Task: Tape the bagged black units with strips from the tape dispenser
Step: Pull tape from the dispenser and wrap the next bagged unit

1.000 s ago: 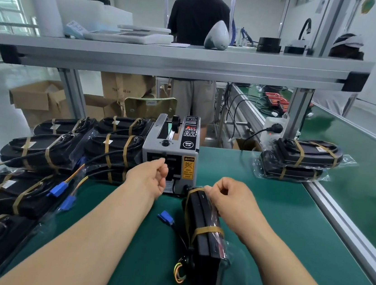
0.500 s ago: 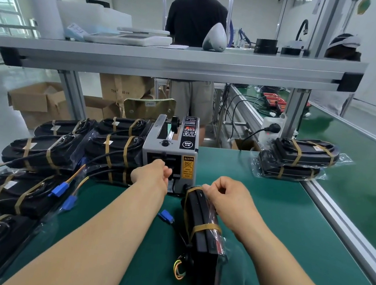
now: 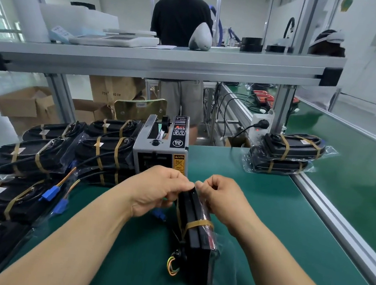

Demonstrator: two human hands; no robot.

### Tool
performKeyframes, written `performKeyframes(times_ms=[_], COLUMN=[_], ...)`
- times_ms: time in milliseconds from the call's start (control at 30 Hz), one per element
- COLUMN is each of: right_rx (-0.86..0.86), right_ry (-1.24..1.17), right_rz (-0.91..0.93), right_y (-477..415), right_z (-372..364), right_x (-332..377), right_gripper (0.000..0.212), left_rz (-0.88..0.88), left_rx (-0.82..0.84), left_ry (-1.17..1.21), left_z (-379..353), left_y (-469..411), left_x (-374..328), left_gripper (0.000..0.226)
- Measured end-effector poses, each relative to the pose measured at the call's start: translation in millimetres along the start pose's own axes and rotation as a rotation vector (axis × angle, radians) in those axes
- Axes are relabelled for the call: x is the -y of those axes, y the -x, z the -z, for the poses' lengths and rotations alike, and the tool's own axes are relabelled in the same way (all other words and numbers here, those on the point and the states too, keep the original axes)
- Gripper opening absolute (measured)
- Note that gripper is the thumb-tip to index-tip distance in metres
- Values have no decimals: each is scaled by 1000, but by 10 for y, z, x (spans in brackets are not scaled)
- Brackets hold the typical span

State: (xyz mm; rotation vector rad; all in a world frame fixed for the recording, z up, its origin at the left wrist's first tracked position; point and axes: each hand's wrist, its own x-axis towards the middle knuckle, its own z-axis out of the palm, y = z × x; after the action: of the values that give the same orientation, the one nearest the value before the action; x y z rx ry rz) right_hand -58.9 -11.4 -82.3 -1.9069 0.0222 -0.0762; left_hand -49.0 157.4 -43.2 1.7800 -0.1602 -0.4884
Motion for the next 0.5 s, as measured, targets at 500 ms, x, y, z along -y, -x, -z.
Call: performKeyframes(times_ms=[500], right_rx=[-3], right_ry=[-19], right_rz=[4], right_y=[-28], right_z=[-2], right_x=[-25], right_gripper=[30], left_rz=[-21], left_rx=[-92], left_ry=[-164], left_z=[-66], left_y=[-96], left_x=[-36], left_gripper=[22])
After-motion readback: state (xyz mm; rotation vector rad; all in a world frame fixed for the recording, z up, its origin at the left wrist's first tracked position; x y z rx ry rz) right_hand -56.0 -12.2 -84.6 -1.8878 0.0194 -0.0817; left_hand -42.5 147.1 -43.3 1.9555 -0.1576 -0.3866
